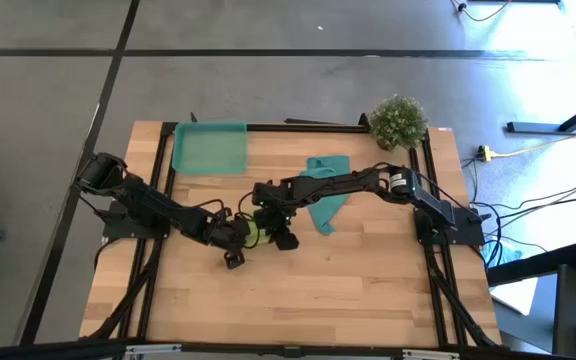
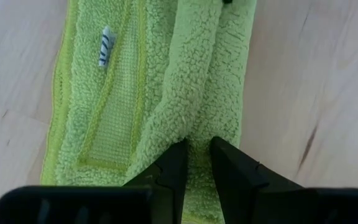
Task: Roll microfiber towels into tight, uniform cylinder then place into a basket
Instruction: Roll the green microfiber cloth
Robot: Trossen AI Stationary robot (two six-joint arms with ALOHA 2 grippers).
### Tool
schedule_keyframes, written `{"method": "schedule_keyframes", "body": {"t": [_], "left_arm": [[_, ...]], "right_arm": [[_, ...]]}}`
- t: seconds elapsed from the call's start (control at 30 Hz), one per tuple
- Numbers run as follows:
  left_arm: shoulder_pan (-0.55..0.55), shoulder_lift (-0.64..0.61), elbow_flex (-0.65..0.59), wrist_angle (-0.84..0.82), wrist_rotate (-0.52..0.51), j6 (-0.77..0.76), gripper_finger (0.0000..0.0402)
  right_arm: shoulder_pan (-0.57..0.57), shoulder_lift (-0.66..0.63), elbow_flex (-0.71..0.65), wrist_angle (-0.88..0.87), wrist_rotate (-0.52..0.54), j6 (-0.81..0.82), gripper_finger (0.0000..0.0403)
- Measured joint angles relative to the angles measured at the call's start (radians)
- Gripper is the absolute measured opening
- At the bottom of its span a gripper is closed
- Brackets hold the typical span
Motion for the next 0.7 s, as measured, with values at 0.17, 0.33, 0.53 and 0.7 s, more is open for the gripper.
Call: {"method": "schedule_keyframes", "body": {"t": [0.17, 0.33, 0.53, 0.7], "left_arm": [[0.0, 0.0, 0.0, 0.0, 0.009, 0.0, 0.0071], [-0.001, -0.009, 0.018, -0.009, 0.052, 0.01, 0.0071], [0.007, -0.022, 0.029, -0.027, 0.071, 0.057, 0.0071], [0.024, -0.024, 0.031, -0.043, 0.082, 0.065, 0.0071]], "right_arm": [[-0.003, 0.004, -0.013, 0.025, 0.072, -0.022, 0.0131], [-0.006, 0.014, -0.013, 0.022, 0.08, -0.027, 0.0131], [-0.005, 0.032, -0.012, 0.01, 0.099, -0.026, 0.0131], [0.001, 0.038, -0.011, 0.01, 0.114, -0.033, 0.0131]]}}
